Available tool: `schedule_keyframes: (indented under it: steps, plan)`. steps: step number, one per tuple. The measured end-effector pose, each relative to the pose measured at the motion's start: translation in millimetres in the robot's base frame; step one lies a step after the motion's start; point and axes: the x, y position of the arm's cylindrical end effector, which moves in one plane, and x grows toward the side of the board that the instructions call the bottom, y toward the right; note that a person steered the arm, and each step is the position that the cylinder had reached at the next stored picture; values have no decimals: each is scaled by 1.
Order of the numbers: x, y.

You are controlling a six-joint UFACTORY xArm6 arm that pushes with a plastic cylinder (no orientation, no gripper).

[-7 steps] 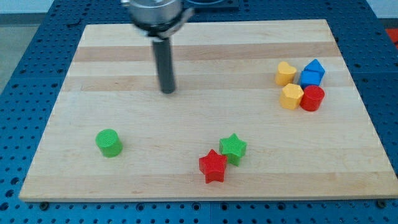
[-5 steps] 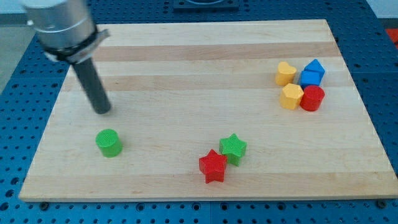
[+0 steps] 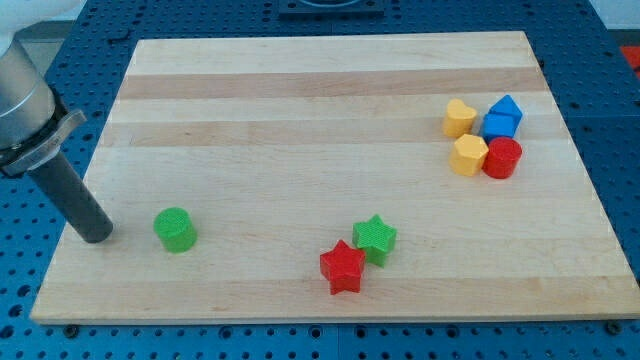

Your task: Push the green circle up and right

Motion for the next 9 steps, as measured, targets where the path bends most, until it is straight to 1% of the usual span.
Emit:
schedule_keyframes:
  steps: [1,2,3,4,5,6,7,8,9]
  plan:
    - [5,29]
    - [5,76]
    - [-6,152]
    - [-21,216]
    - [-39,270]
    - [-48,299]
    - [-48,290]
    - [-48,260]
    - [-55,248]
